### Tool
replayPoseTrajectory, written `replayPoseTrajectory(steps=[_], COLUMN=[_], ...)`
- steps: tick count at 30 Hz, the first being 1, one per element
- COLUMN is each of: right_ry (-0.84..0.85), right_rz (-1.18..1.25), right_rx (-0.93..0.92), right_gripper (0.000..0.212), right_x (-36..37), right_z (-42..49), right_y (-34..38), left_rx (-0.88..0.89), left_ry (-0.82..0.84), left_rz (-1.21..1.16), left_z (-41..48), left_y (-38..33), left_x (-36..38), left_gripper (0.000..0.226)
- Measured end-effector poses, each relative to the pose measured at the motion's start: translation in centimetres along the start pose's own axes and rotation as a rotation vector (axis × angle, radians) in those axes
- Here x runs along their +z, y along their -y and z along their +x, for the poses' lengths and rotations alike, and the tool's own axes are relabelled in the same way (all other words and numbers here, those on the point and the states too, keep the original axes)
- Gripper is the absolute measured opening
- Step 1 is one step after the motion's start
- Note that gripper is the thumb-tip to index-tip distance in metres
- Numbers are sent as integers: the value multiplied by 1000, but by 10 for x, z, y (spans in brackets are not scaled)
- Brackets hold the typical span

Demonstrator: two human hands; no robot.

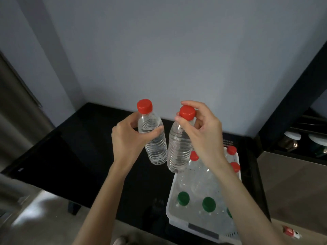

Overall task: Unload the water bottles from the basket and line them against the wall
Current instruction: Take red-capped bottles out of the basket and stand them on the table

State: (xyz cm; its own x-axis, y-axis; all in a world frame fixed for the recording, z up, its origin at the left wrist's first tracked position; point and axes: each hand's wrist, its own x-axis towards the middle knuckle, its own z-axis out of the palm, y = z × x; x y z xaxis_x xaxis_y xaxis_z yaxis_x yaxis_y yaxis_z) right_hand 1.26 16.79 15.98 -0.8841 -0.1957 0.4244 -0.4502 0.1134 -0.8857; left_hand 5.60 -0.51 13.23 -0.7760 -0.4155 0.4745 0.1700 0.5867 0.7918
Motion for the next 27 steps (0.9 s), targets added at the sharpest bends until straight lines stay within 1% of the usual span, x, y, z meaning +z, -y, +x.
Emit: replayPoseTrajectory(steps=[7, 14, 19, 23, 27], right_ry=[118, 147, 160, 156, 123], right_rz=[-46, -137, -143, -186, -199], right_rx=[71, 200, 290, 325, 375], right_gripper=[33, 38, 36, 34, 33], right_x=[71, 148, 194, 220, 238], right_z=[12, 26, 40, 48, 53], right_y=[-35, -91, -125, -145, -157], left_rx=[-97, -192, -251, -271, -297], left_ry=[19, 173, 241, 298, 334], left_rz=[57, 106, 103, 105, 59], left_z=[11, 42, 65, 77, 83], left_y=[64, 157, 213, 250, 274], left_x=[-25, -35, -30, -27, -28], left_gripper=[49, 50, 43, 53, 60])
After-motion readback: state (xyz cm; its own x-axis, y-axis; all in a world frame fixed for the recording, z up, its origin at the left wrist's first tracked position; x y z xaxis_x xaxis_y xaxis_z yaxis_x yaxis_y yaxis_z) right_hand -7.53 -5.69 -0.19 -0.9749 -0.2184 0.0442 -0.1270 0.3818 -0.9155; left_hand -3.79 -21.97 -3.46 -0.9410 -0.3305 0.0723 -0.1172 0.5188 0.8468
